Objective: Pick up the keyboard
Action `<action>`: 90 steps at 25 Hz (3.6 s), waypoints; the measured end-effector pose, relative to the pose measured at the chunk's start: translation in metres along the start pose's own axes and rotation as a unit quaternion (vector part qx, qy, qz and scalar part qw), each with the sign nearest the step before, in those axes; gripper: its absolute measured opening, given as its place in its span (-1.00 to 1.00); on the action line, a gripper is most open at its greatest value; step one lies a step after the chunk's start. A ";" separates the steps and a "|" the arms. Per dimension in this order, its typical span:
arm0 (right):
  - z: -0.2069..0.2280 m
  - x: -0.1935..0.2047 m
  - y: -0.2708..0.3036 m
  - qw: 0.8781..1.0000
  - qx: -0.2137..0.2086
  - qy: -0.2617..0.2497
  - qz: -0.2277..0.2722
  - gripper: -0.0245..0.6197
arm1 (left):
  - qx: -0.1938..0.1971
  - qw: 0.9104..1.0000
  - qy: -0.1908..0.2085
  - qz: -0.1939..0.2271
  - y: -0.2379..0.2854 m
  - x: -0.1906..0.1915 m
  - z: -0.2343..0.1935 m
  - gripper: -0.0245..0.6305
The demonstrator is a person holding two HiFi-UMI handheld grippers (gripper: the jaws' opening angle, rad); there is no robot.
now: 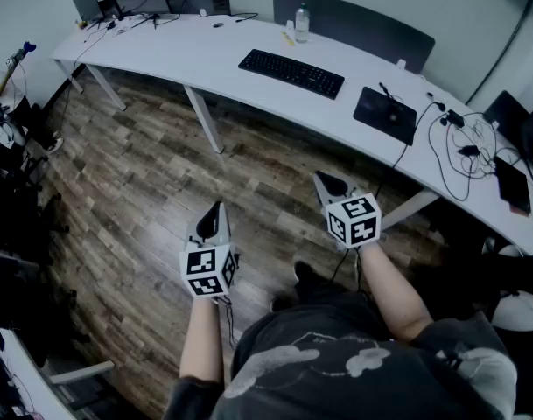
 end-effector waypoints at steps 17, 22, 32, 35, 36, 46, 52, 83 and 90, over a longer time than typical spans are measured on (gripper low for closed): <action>-0.007 0.014 0.012 0.999 0.002 0.034 -0.002 -0.92 | 0.014 1.000 -0.019 -0.016 -0.006 0.020 -0.017 -0.92; 0.013 0.010 0.048 0.999 0.011 0.053 0.000 -0.92 | 0.022 0.999 -0.006 -0.024 0.030 0.017 -0.032 -0.92; 0.081 -0.006 0.158 0.996 0.030 0.085 -0.010 -0.92 | 0.047 0.998 0.015 -0.043 0.164 -0.017 -0.071 -0.92; 0.104 -0.014 0.194 0.996 0.031 0.088 -0.014 -0.92 | 0.054 0.997 0.014 -0.048 0.207 -0.028 -0.078 -0.92; 0.110 -0.017 0.205 0.995 0.030 0.089 -0.016 -0.92 | 0.056 0.997 0.014 -0.050 0.220 -0.031 -0.080 -0.92; 0.176 -0.040 0.286 0.994 0.025 0.099 -0.027 -0.92 | 0.070 0.995 0.021 -0.061 0.327 -0.067 -0.094 -0.92; 0.207 -0.049 0.310 0.993 0.027 0.111 -0.022 -0.92 | 0.069 0.996 0.028 -0.054 0.373 -0.088 -0.098 -0.92; 0.288 -0.079 0.433 0.960 0.211 0.180 -0.050 -0.92 | 0.314 0.924 0.124 -0.182 0.623 -0.104 -0.204 -0.90; 0.289 -0.086 0.460 0.951 0.238 0.186 -0.060 -0.92 | 0.435 0.828 0.254 -0.247 0.650 -0.090 -0.199 0.16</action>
Point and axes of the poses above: the fingertips, and each gripper's own axes: y forward along the fingers, z to its right, x out of its underside, the point moved 4 cm from there along -y, backward along the fingers, and after that the axes turned 11 degrees about x, right-handed, at the moved point
